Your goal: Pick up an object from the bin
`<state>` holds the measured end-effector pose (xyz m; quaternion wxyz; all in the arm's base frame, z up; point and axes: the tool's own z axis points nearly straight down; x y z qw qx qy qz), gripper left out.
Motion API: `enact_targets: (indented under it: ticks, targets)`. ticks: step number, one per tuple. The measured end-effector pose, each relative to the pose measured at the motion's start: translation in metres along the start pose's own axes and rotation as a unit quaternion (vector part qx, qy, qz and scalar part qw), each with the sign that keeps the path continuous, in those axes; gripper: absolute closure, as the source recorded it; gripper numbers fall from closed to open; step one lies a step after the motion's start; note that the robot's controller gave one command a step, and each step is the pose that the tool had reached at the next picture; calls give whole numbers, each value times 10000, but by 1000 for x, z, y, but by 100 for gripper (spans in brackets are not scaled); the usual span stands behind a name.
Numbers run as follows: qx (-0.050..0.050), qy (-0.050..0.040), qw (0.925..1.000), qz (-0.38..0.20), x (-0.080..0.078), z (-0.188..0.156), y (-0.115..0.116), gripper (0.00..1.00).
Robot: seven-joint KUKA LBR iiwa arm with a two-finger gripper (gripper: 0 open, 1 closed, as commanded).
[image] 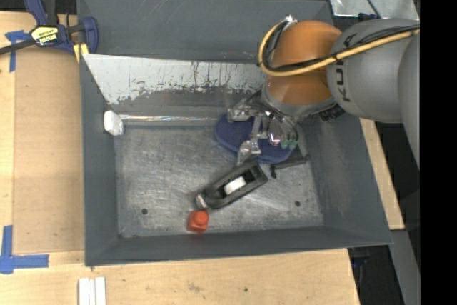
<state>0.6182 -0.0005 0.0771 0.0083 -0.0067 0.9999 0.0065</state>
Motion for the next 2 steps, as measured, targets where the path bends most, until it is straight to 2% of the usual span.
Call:
enact_targets:
  ticks: [1, 2]
  targets:
    - [11, -92, 10000, 14, -5, -5, 0, 100]
    - [66, 21, 9989, -457, 0, -146, -6, 100]
